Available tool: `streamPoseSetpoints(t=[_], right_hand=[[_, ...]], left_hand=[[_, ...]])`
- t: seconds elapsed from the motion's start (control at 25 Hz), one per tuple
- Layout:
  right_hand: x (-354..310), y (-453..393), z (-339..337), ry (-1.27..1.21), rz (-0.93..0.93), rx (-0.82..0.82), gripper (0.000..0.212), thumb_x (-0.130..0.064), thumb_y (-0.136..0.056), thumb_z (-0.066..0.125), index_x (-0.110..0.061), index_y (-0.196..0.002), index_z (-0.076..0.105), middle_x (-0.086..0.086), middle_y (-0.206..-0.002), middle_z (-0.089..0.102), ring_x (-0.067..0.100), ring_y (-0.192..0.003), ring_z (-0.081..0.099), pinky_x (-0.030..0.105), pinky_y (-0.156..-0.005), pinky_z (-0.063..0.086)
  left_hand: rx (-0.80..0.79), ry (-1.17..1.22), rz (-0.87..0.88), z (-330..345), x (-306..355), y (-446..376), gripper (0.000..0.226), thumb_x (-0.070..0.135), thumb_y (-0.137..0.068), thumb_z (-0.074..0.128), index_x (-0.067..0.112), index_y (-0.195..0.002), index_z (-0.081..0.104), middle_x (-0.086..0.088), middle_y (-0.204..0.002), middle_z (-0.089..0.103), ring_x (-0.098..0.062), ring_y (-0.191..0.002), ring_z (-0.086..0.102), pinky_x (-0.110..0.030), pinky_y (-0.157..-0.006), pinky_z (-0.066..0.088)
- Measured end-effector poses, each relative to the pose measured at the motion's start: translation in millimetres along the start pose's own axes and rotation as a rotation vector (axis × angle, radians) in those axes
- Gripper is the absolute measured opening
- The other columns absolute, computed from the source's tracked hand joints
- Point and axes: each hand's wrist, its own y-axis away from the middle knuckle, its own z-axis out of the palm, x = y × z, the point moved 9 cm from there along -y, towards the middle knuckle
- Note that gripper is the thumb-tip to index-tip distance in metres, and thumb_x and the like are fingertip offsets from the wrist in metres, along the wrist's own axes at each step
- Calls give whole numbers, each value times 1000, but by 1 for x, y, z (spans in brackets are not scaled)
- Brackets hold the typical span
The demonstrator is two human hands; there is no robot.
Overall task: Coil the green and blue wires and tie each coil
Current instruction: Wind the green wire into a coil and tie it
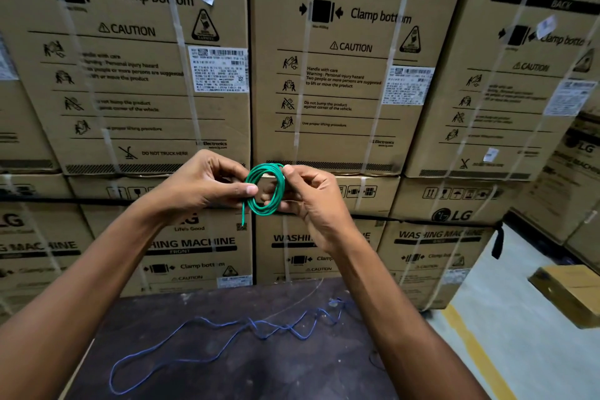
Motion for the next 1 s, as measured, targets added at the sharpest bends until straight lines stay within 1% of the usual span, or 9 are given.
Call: streamPoseSetpoints(t=[0.08, 0.16, 0.24, 0.36, 0.48, 0.64, 0.8, 0.88, 1.0], right_hand=[[-6, 0, 0, 127, -41, -19, 24, -11, -104, 54, -8, -119, 72, 13, -107, 75, 18, -87, 71, 29, -67, 60], [-10, 0, 0, 242, -65, -57, 30, -3, -105, 48, -8, -127, 68, 7, -111, 75, 14, -91, 70, 25, -64, 59], [-9, -2, -2, 324, -56, -57, 33, 1, -104, 46, -5, -127, 68, 11, -105, 74, 12, -77, 62, 20, -55, 50], [-6, -1, -1, 293, -41, -83, 28, -12, -104, 52, -4, -124, 70, 15, -80, 65, 14, -63, 52, 24, -50, 43], [-5, 0, 2, 371, -123, -84, 25, -13, -98, 64, -4, -121, 71, 15, -84, 74, 14, -62, 57, 24, -49, 45], [3, -2, -1, 228, -134, -47, 25, -2, -98, 61, 4, -121, 69, 2, -78, 72, 8, -55, 52, 17, -44, 42], [6, 2, 0, 98, -141, -32, 28, 1, -97, 62, 9, -123, 66, 2, -80, 73, 7, -53, 53, 17, -44, 45], [5, 4, 1, 69, -141, -22, 28, 2, -96, 62, 8, -123, 66, 4, -80, 72, 6, -53, 54, 17, -44, 45], [4, 7, 5, 65, -154, -17, 27, 3, -96, 62, 9, -122, 66, 11, -84, 71, 6, -53, 53, 17, -44, 46]], left_hand=[[6, -25, -4, 0, 0, 0, 19, 10, -80, 79, -1, -97, 78, -20, -88, 76, -19, -77, 69, -24, -70, 59], [12, -48, 1, 1, 0, 1, 21, 11, -80, 80, 0, -97, 78, -24, -90, 76, -21, -78, 69, -25, -70, 59], [25, -66, 1, 1, -2, 2, 18, 11, -79, 80, 2, -95, 79, -23, -89, 76, -20, -75, 68, -22, -67, 58], [39, -82, 5, 2, -2, 4, 15, 9, -80, 80, 1, -94, 79, -22, -87, 77, -16, -72, 67, -18, -62, 56], [42, -66, 7, 4, -4, 5, 15, 9, -79, 80, 0, -92, 78, -19, -83, 76, -15, -71, 67, -18, -62, 56], [33, -11, -17, 7, -6, 6, 10, 9, -75, 81, 3, -83, 78, -14, -75, 73, -14, -63, 64, -18, -59, 55], [15, 106, -89, 12, -11, 8, 13, 9, -78, 75, -1, -86, 75, -7, -72, 73, -6, -60, 64, -14, -54, 52], [-15, 162, -88, 15, -11, 9, 24, 22, -77, 82, 0, -85, 74, -3, -71, 71, -3, -58, 62, -12, -51, 50], [-67, 240, -97, 20, -11, 11, 51, 41, -58, 95, 3, -87, 77, -6, -73, 70, -5, -50, 58, -13, -47, 49]])
